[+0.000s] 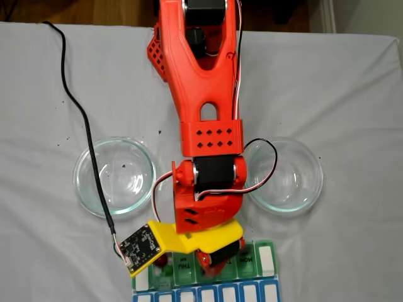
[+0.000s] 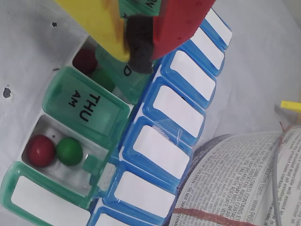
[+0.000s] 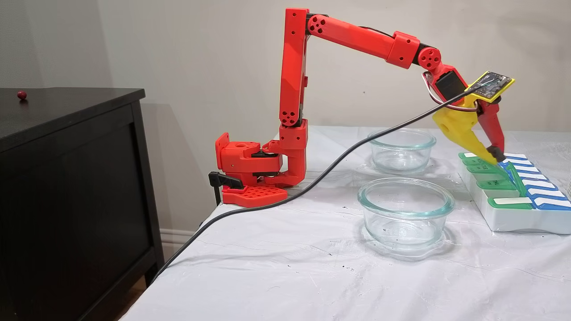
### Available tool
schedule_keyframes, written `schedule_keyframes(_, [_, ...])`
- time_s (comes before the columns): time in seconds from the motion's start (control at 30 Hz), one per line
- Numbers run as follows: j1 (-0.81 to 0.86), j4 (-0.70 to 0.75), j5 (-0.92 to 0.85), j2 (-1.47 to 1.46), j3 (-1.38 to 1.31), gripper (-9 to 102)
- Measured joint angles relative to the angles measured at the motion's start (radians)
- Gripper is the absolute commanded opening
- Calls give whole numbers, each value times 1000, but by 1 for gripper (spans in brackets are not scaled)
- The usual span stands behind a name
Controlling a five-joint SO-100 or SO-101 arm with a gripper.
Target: Sort medicines into box.
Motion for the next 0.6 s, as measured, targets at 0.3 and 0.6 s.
schedule_keyframes(0.3, [0, 28, 186, -38, -71, 0])
schedule_keyframes(0.6, [-11, 138, 314, -75, -114, 0])
